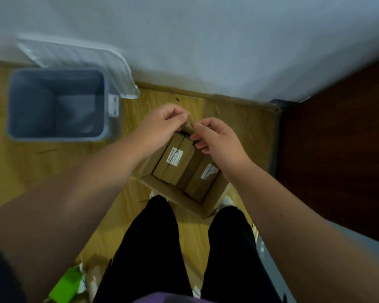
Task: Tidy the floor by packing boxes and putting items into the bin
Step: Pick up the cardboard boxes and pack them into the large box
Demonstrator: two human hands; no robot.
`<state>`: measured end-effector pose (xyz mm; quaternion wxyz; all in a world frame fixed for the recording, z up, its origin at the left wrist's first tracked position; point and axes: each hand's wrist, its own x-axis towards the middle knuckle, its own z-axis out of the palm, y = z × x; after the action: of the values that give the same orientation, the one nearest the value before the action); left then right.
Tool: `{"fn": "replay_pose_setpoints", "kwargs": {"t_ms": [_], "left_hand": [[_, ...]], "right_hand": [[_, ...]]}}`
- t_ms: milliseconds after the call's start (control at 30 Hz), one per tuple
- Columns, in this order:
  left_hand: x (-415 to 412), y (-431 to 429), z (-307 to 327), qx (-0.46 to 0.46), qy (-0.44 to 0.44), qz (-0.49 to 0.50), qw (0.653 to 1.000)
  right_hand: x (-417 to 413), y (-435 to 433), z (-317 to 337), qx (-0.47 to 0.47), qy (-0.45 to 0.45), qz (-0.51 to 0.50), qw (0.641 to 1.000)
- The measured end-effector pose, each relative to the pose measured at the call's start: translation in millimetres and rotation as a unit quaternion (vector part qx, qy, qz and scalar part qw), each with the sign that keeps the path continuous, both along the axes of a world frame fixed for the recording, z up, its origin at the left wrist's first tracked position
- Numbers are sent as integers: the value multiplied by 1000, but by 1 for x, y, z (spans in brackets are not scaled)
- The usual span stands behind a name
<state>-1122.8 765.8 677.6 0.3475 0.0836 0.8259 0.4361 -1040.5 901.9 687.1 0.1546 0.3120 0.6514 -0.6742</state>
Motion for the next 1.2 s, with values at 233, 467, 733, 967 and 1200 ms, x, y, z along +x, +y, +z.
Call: {"fn": "replay_pose_setpoints", "kwargs": {"t_ms": [233, 467, 733, 967, 1200], "left_hand": [[94, -9, 42, 63, 13, 258, 964], [231, -88, 81, 43, 42, 479, 876], [456, -191, 114, -3, 76, 723, 687], [678, -190, 110, -8, 64, 835, 547], [801, -181, 102, -8, 49, 848, 528]], "right_hand": [[20, 9, 52, 28, 47, 177, 983], [80, -99, 92, 23, 81, 402, 912], [253, -249, 118, -41, 74, 647, 758], [441, -287, 114, -39, 64, 780, 621], [567, -296, 106, -22, 64, 813, 578]]}}
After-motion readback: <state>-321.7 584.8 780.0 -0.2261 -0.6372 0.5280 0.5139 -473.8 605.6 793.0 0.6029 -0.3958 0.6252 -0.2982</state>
